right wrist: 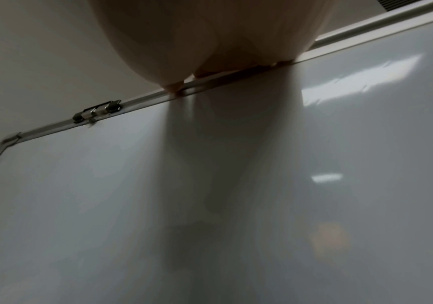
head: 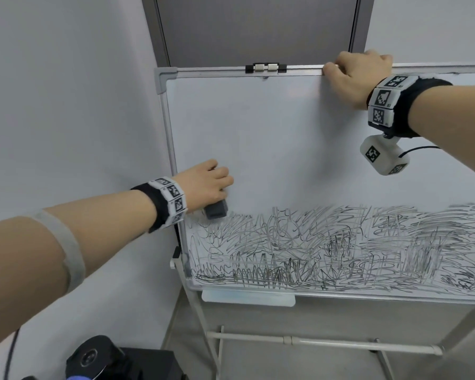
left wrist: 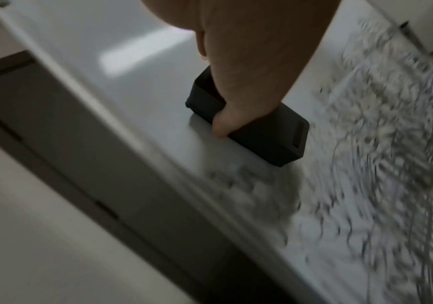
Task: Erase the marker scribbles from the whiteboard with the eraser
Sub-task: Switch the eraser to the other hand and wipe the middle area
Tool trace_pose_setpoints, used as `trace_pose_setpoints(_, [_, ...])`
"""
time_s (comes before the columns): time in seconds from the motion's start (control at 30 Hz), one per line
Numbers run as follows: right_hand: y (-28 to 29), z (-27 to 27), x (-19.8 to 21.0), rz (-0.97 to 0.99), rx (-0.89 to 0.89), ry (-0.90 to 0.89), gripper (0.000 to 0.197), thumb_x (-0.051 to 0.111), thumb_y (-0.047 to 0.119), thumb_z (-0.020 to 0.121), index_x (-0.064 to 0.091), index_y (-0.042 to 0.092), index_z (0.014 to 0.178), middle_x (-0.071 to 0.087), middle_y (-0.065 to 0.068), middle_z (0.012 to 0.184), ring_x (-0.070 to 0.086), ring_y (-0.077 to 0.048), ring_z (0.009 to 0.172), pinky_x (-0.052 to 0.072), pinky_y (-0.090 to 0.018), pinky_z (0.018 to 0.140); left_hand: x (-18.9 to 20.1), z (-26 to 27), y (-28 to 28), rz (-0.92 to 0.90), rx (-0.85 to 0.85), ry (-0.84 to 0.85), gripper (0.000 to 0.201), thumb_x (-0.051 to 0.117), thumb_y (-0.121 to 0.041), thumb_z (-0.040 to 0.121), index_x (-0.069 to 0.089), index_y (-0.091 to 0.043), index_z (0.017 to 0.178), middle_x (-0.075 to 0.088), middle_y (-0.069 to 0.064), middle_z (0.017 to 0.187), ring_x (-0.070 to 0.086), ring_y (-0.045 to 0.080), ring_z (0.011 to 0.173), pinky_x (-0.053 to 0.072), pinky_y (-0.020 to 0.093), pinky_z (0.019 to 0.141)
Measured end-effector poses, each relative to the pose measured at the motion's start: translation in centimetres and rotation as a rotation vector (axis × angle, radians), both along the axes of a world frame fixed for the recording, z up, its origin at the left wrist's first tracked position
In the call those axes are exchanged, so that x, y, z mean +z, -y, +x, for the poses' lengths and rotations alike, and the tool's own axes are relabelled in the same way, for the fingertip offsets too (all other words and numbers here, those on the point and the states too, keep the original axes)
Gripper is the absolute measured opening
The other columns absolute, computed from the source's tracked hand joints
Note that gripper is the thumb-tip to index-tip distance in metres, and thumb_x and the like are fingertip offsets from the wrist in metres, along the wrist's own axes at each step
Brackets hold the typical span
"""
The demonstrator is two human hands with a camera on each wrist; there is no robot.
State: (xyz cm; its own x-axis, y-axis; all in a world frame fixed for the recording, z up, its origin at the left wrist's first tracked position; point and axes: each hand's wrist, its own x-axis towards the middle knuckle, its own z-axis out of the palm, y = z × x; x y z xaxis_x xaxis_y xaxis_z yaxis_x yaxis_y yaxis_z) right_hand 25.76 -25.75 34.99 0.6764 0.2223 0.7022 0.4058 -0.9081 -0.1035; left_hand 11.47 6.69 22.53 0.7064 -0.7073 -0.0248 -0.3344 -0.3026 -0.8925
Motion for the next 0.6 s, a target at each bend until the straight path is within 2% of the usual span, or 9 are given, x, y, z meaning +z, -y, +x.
trace_pose_setpoints(0.07, [0.4, 0.0, 0.0, 0.01, 0.004, 0.001, 0.038, 0.026, 0.049, 0.093, 0.051, 0.021, 0.091, 0.054, -0.004, 0.084, 0.047, -0.035, 0.104, 0.028, -0.047, 0.097, -0.9, -1.0, -3.3, 0.026, 0.053, -0.006, 0.019, 0.066, -0.002, 0.065, 0.064, -0.017, 0.076, 0.059, 0.005, 0.093, 0.053, 0.028, 0.087, 0.043, 0.041, 0.079])
trace_pose_setpoints(0.17, [0.2, 0.0, 0.0, 0.009, 0.003, 0.011, 0.041, 0.025, 0.049, 0.092, 0.053, 0.018, 0.091, 0.056, -0.006, 0.084, 0.047, -0.035, 0.102, 0.029, -0.047, 0.096, -2.6, -2.3, -6.9, -0.022, 0.11, 0.004, 0.027, 0.041, -0.001, 0.074, 0.064, -0.015, 0.076, 0.059, 0.006, 0.091, 0.052, 0.028, 0.084, 0.042, 0.04, 0.076])
trace_pose_setpoints(0.2, [-0.1, 0.0, 0.0, 0.008, 0.003, 0.008, 0.042, 0.025, 0.049, 0.092, 0.053, 0.018, 0.092, 0.056, -0.006, 0.084, 0.047, -0.035, 0.102, 0.029, -0.047, 0.095, -2.9, -2.4, -7.5, -0.024, 0.116, 0.014, 0.028, 0.04, -0.002, 0.075, 0.064, -0.015, 0.075, 0.059, 0.006, 0.09, 0.052, 0.028, 0.083, 0.041, 0.04, 0.076])
trace_pose_setpoints(0.3, [-0.3, -0.1, 0.0, 0.005, 0.004, 0.005, 0.043, 0.025, 0.049, 0.092, 0.053, 0.015, 0.092, 0.056, -0.007, 0.084, 0.046, -0.035, 0.1, 0.029, -0.047, 0.094, -2.9, -2.3, -7.2, -0.006, 0.147, 0.014, 0.015, 0.066, -0.002, 0.065, 0.065, -0.016, 0.073, 0.059, 0.005, 0.088, 0.05, 0.027, 0.082, 0.039, 0.038, 0.077])
trace_pose_setpoints(0.37, [0.2, -0.1, 0.0, 0.006, -0.001, 0.008, 0.044, 0.025, 0.048, 0.092, 0.053, 0.014, 0.091, 0.056, -0.01, 0.084, 0.047, -0.035, 0.099, 0.029, -0.048, 0.094, -2.7, -2.0, -6.4, -0.022, 0.151, -0.003, 0.017, 0.069, -0.004, 0.063, 0.065, -0.016, 0.073, 0.058, 0.005, 0.087, 0.051, 0.027, 0.082, 0.04, 0.039, 0.077])
trace_pose_setpoints(0.47, [0.6, -0.2, 0.0, -0.005, -0.006, 0.019, 0.045, 0.025, 0.048, 0.092, 0.053, 0.013, 0.091, 0.056, -0.012, 0.083, 0.045, -0.033, 0.094, 0.03, -0.047, 0.094, -2.8, -2.0, -5.4, -0.078, 0.183, -0.03, 0.024, 0.07, -0.006, 0.065, 0.064, -0.016, 0.086, 0.058, 0.005, 0.094, 0.052, 0.028, 0.086, 0.043, 0.041, 0.081])
trace_pose_setpoints(0.6, [0.0, -0.7, 0.0, -0.025, -0.025, 0.021, 0.046, 0.024, 0.047, 0.093, 0.051, 0.011, 0.089, 0.055, -0.011, 0.081, 0.043, -0.031, 0.087, 0.03, -0.047, 0.092, -3.0, -1.8, -4.0, -0.156, 0.235, -0.028, 0.037, 0.071, -0.011, 0.062, 0.062, -0.019, 0.097, 0.056, 0.003, 0.097, 0.05, 0.026, 0.087, 0.039, 0.041, 0.082])
